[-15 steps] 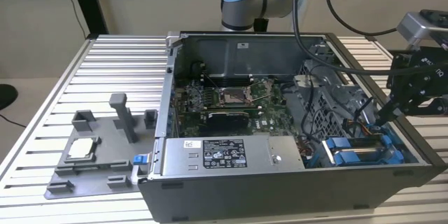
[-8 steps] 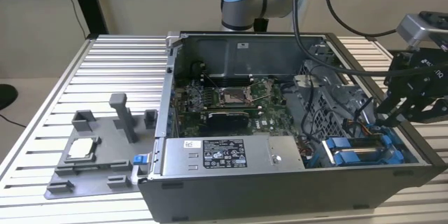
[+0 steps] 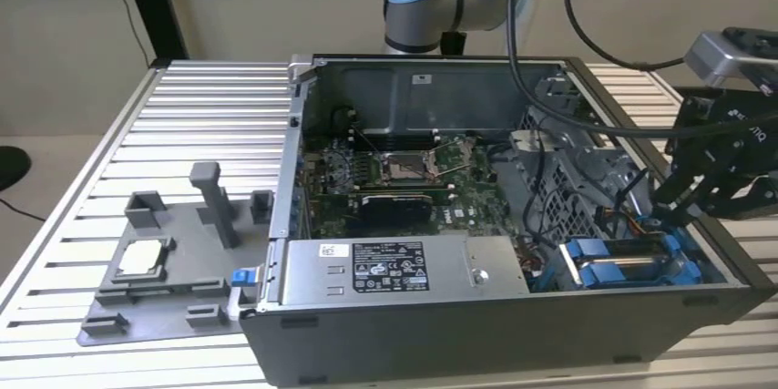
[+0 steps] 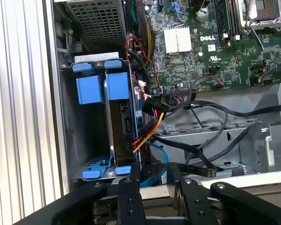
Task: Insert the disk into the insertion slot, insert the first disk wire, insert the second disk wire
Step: 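Insert the first disk wire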
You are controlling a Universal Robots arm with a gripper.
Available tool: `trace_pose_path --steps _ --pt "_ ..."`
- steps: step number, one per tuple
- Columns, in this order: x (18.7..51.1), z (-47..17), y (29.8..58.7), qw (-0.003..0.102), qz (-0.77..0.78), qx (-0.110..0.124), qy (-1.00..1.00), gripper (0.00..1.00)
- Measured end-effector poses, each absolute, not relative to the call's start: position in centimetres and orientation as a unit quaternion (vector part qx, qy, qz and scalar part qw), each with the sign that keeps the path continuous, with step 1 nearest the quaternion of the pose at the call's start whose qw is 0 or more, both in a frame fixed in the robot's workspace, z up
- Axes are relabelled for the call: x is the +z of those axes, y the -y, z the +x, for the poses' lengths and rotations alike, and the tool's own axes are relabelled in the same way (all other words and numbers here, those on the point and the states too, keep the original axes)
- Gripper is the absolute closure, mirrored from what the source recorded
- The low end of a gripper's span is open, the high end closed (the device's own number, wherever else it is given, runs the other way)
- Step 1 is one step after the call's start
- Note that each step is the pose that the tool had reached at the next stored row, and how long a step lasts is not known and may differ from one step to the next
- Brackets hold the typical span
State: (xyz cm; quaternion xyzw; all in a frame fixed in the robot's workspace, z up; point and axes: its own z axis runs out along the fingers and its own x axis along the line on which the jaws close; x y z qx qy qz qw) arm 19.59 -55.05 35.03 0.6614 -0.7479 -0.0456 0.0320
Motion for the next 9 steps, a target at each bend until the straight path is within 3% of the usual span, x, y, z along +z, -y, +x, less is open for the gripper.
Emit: trace_pose_path --steps 1,2,9 --pt "35.0 19.6 55.1 0.032 0.661 -0.046 0.748 0.0" --pt "35.0 19.6 55.1 0.032 0.661 -0.045 0.748 1.0" --pt "36.2 19.3 55.2 0.033 0.66 -0.046 0.749 1.0"
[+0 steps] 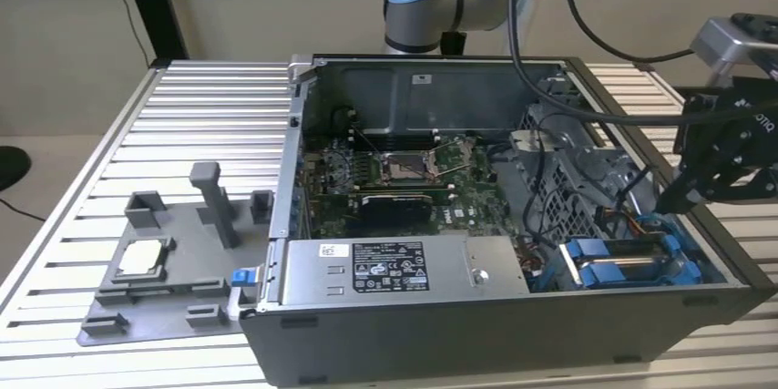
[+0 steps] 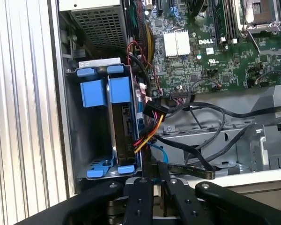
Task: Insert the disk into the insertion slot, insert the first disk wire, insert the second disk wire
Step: 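Insert the first disk wire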
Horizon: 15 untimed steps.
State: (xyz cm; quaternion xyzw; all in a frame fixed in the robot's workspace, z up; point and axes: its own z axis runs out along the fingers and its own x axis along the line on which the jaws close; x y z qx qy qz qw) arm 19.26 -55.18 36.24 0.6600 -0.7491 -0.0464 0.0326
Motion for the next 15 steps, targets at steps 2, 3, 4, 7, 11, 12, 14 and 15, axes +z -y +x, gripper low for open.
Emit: trace_pose_path --steps 2,3,4,7,11,12,14,15 --pt "36.4 18.6 55.3 0.033 0.66 -0.046 0.749 1.0" --pt "36.5 18.2 55.3 0.032 0.66 -0.046 0.749 1.0" --pt "36.5 17.7 55.3 0.032 0.66 -0.046 0.749 1.0" --pt "36.6 16.5 55.4 0.03 0.66 -0.044 0.749 1.0" --pt "36.6 15.3 55.7 0.021 0.661 -0.036 0.75 1.0" --pt "36.6 15.1 55.8 0.016 0.661 -0.031 0.75 1.0" --pt "36.6 14.8 55.8 0.004 0.661 -0.02 0.75 1.0" --pt "36.6 14.6 55.8 -0.002 0.661 -0.013 0.75 1.0"
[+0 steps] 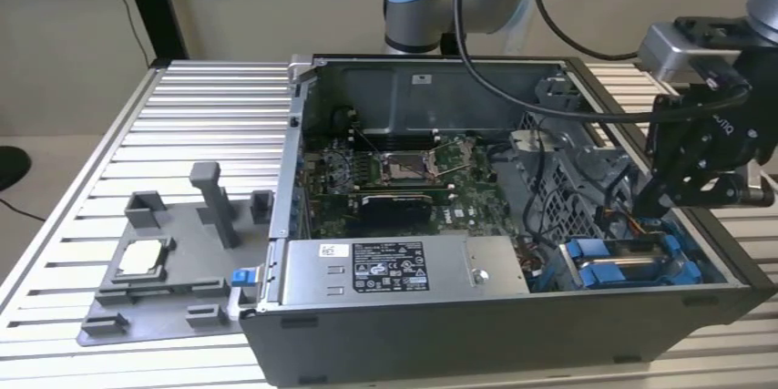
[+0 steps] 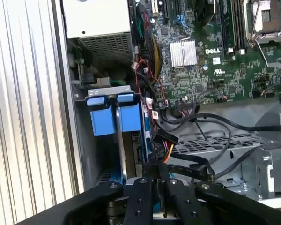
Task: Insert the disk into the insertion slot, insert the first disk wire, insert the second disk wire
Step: 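Insert the first disk wire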
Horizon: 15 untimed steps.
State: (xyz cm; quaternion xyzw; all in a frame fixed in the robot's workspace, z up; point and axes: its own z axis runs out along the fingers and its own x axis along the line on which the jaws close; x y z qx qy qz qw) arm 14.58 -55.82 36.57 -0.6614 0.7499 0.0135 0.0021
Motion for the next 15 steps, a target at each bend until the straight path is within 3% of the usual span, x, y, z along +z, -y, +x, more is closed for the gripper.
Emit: trace_pose_path --steps 6,11,15 --pt "36.6 13.8 56.8 0.0 -0.662 0.0 -0.75 1.0" --pt "36.5 12.8 56.8 0.027 -0.661 -0.026 -0.749 1.0" --pt "36.4 12.4 56.8 0.03 -0.66 -0.028 -0.75 1.0"
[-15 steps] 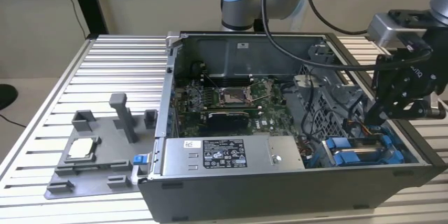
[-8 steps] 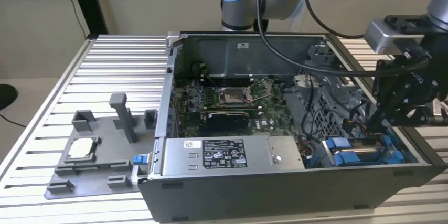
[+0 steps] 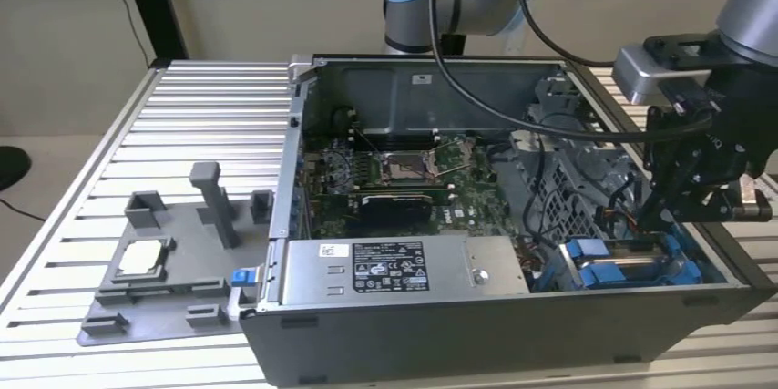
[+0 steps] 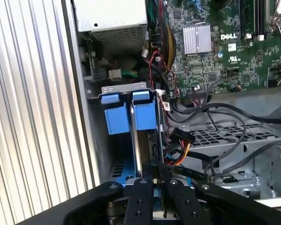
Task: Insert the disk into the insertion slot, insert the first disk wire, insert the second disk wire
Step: 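Insert the first disk wire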
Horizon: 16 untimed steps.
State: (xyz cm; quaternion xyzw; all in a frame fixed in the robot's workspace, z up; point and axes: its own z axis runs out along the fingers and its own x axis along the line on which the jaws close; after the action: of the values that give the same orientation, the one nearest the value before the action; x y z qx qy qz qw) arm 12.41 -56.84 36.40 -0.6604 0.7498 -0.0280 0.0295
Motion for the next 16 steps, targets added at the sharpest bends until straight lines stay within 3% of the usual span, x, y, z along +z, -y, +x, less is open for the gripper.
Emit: trace_pose_path --steps 16 --pt "35.88 11.75 56.83 0.035 -0.66 -0.033 -0.749 1.0"
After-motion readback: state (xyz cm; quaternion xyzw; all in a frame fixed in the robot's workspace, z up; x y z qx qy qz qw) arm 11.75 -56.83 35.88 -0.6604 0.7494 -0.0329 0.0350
